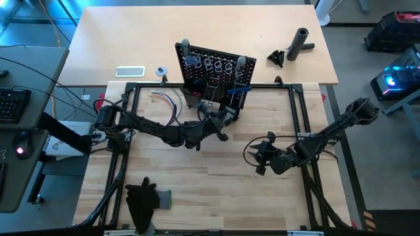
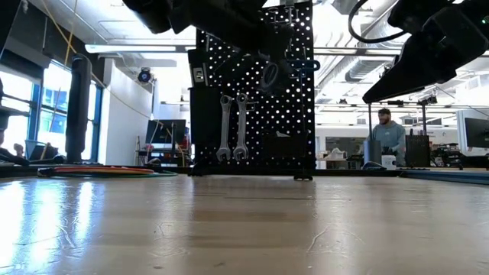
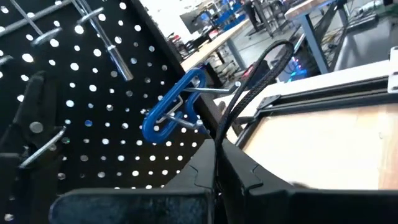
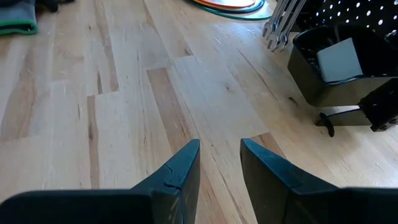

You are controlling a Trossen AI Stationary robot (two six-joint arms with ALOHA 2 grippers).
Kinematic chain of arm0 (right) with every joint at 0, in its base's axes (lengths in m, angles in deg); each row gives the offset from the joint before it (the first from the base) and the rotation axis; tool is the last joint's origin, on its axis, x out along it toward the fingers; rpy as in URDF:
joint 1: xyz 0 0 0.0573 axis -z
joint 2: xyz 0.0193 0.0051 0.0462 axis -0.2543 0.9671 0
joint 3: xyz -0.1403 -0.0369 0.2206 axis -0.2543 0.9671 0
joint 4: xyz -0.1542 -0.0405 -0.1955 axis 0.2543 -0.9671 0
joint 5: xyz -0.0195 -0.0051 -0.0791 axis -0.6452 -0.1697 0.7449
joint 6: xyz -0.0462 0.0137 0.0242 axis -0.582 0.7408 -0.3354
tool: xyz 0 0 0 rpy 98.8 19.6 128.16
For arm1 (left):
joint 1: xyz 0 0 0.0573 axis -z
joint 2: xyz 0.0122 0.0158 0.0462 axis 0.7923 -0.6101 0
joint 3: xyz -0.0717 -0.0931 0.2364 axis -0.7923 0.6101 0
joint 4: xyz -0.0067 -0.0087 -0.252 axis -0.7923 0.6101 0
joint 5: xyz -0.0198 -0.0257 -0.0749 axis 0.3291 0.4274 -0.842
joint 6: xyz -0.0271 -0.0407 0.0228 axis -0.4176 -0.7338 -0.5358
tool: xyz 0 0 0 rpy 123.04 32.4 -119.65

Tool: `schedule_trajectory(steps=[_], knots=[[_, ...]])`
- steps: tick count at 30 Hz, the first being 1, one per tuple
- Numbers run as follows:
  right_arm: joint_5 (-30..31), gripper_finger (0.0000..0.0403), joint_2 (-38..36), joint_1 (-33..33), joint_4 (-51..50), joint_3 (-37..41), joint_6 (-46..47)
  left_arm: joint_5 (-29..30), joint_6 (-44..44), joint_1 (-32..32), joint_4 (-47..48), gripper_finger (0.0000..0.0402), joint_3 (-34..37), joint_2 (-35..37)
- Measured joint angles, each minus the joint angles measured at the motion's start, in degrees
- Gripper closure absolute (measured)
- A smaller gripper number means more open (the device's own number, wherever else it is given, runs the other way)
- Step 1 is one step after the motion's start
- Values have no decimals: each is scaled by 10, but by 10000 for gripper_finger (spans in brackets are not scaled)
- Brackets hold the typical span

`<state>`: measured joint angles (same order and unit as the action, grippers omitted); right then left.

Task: Hang tools onto peg board
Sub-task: Hang the gray tape measure on the black pegboard

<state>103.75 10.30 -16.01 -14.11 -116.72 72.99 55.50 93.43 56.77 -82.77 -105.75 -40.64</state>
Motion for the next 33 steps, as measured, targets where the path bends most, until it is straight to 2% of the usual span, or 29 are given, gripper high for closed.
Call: schedule_trajectory(steps=[10, 17, 22, 26, 29, 33], knots=[[0, 292, 0, 0, 0, 0, 2, -24, -49, -7, -7, 401, 0, 0], [5, 292, 0, 0, 1, 0, 1, -65, -93, -16, -8, 401, 0, 0], [5, 292, 0, 0, 1, 0, 4, -63, -93, -17, -16, 401, -4, -7], [5, 292, 0, 0, 4, 0, 4, -65, -82, -16, -3, 401, -43, -39], [4, 293, 0, 0, 5, 0, 5, -23, -46, -8, 12, 401, -71, -65], [-12, 292, 0, -2, -2, 0, 15, -14, -21, -2, 4, 401, -84, -68]])
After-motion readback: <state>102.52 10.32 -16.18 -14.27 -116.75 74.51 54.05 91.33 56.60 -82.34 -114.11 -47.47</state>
